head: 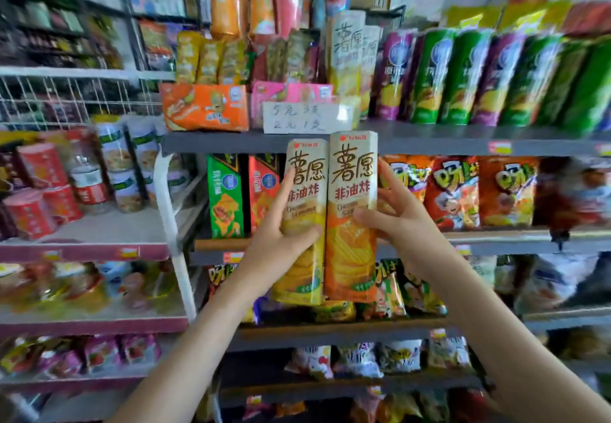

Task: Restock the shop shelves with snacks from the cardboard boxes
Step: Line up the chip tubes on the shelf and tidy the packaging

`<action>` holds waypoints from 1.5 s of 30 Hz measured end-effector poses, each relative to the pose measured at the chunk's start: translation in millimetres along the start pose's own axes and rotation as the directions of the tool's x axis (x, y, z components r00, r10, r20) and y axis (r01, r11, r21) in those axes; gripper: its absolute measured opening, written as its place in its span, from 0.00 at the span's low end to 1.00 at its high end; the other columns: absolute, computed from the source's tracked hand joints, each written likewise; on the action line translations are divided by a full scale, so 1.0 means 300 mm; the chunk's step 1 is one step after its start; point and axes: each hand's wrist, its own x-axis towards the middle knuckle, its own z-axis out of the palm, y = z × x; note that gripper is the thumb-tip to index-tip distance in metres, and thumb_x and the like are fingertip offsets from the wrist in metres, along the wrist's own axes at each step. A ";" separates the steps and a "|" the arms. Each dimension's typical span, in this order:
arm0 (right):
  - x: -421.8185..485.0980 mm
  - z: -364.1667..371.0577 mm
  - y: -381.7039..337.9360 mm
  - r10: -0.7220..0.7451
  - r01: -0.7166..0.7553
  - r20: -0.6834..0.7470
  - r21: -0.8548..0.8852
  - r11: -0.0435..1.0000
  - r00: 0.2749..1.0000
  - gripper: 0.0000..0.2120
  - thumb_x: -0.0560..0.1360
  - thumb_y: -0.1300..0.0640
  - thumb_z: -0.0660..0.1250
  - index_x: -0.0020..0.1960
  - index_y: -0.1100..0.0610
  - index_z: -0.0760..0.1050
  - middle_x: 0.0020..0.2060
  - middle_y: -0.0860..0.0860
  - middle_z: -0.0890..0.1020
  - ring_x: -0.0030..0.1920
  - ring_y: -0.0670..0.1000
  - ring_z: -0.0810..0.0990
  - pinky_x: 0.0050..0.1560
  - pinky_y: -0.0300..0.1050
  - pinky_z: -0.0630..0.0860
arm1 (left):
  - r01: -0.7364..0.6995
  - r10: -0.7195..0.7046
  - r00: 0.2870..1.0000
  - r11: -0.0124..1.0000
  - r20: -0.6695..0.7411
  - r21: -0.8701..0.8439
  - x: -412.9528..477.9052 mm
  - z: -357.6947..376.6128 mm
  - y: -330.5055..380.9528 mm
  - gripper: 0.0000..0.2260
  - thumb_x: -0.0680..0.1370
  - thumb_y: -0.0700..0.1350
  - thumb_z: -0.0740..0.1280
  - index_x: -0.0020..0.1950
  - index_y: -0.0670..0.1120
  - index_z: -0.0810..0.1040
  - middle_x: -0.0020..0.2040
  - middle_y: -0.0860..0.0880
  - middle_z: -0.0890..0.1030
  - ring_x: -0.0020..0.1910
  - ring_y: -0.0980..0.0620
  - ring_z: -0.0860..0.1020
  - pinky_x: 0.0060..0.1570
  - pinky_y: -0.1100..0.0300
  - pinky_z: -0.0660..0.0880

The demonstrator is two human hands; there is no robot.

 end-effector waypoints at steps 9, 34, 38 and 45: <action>0.205 -0.396 -0.156 -0.158 0.165 -0.081 0.101 0.981 0.984 0.40 0.71 0.68 0.69 0.76 0.43 0.60 0.60 0.55 0.80 0.50 0.52 0.84 0.39 0.38 0.78 | -0.244 0.242 0.964 0.970 -0.106 -0.005 0.320 0.198 0.191 0.39 0.75 0.38 0.70 0.73 0.69 0.55 0.63 0.73 0.67 0.57 0.75 0.72 0.47 0.75 0.73; 0.985 -0.777 -0.145 -0.205 0.142 0.411 0.177 0.974 0.888 0.39 0.75 0.69 0.67 0.75 0.41 0.56 0.55 0.39 0.81 0.54 0.49 0.82 0.44 0.48 0.81 | -0.294 0.421 0.707 0.905 -0.568 0.306 0.752 0.611 0.314 0.41 0.74 0.32 0.69 0.74 0.66 0.57 0.70 0.64 0.66 0.65 0.66 0.71 0.63 0.58 0.73; 1.024 -0.749 -0.081 -0.042 0.047 0.461 0.000 0.999 0.886 0.30 0.73 0.65 0.71 0.70 0.47 0.66 0.57 0.45 0.80 0.55 0.49 0.81 0.49 0.51 0.80 | -0.306 0.451 0.671 0.891 -0.588 0.335 0.742 0.551 0.301 0.40 0.74 0.32 0.69 0.72 0.67 0.56 0.63 0.76 0.66 0.63 0.71 0.70 0.61 0.64 0.73; 1.095 -0.674 -0.045 -0.009 0.040 0.361 -0.079 0.996 0.933 0.24 0.72 0.62 0.74 0.63 0.53 0.68 0.56 0.49 0.79 0.55 0.50 0.80 0.52 0.53 0.80 | -0.328 0.471 0.686 0.880 -0.555 0.342 0.800 0.482 0.323 0.40 0.74 0.29 0.68 0.76 0.60 0.55 0.63 0.71 0.68 0.56 0.75 0.73 0.48 0.74 0.74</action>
